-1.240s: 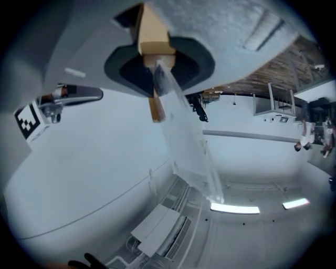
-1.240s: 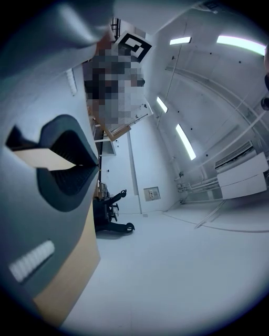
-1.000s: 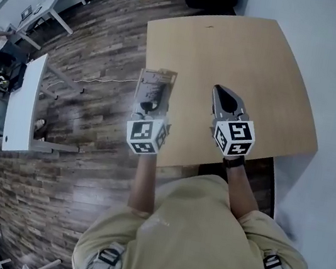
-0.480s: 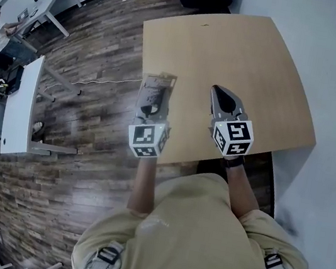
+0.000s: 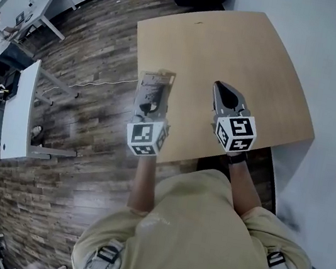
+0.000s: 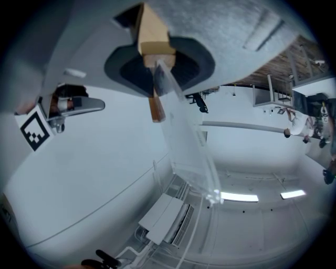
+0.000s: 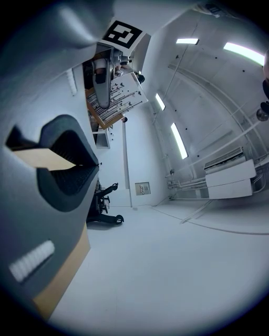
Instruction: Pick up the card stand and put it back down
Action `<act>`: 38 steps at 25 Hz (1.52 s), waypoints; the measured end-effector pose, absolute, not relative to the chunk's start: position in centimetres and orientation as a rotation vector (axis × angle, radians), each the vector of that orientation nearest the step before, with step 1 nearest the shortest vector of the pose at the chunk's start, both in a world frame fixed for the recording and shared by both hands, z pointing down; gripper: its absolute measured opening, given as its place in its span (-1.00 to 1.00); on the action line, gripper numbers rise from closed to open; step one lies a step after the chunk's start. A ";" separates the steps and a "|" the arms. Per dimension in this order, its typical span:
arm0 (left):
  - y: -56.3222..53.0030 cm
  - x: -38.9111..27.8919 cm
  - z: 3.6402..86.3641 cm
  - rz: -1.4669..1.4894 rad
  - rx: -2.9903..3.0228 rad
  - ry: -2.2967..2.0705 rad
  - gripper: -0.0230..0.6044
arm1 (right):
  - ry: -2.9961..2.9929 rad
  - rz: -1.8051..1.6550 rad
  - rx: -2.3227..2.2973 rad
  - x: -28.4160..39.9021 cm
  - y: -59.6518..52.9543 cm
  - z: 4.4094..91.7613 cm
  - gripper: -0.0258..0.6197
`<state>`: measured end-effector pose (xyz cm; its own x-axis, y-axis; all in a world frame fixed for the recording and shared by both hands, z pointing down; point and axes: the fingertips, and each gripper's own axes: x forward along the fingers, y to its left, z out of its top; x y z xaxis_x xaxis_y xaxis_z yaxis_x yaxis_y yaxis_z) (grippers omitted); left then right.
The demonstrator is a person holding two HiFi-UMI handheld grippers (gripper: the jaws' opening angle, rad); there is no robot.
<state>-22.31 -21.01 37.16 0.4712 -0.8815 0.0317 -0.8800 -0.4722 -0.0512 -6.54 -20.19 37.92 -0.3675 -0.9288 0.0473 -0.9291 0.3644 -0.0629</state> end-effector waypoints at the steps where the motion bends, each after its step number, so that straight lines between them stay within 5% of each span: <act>1: -20.9 -22.0 37.1 -0.088 -2.680 1.590 -0.63 | -2.588 0.125 1.773 -6.3 -20.1 37.8 -0.91; 11: -18.1 -13.4 38.1 -0.151 -2.849 1.298 -0.63 | -2.450 0.197 1.960 -0.5 -15.4 39.4 -0.91; 25: -11.6 12.6 36.2 -0.170 -3.031 0.807 -0.63 | -2.126 0.222 2.404 24.6 -5.8 36.5 -0.91; 38: -6.6 28.0 41.9 -0.321 -3.098 0.560 -0.63 | -1.976 0.363 2.533 37.9 -0.2 41.2 -0.91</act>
